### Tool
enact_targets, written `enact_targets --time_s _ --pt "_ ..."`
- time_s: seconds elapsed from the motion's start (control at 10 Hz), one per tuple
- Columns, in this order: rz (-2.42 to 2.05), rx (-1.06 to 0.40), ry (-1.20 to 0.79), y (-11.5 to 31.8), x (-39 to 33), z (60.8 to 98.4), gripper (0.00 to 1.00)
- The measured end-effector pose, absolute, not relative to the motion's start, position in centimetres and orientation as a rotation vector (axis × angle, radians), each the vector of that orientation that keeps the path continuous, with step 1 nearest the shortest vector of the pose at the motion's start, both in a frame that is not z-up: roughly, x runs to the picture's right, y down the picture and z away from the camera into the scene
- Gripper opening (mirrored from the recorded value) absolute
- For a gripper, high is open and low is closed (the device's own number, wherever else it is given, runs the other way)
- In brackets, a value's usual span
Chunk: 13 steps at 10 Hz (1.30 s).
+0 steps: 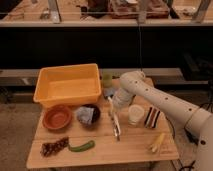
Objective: Place brush in tray
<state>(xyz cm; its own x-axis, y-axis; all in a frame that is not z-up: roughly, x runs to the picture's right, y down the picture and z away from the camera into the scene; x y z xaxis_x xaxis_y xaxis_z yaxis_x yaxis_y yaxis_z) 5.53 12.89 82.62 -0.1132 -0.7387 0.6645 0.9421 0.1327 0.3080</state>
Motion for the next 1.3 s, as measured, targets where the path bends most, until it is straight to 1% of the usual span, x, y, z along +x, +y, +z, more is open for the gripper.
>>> enact_targets --time_s 0.3,0.5,0.7,0.8,1.1,1.3 --pt "-1.484 -0.297 -0.819 11.5 5.4 83.0 0.14" --pt "-1.508 -0.29 -0.784 8.5 5.3 84.4 0.14" --pt "-1.536 -0.276 -0.749 3.6 4.9 85.5 0.14" --pt "-1.555 -0.263 -0.724 0.4 4.4 84.9 0.14" --pt "-1.578 -0.214 -0.67 -6.8 3.4 81.2 0.14" --pt "-1.566 -0.143 -0.666 -10.2 2.1 79.2 0.14"
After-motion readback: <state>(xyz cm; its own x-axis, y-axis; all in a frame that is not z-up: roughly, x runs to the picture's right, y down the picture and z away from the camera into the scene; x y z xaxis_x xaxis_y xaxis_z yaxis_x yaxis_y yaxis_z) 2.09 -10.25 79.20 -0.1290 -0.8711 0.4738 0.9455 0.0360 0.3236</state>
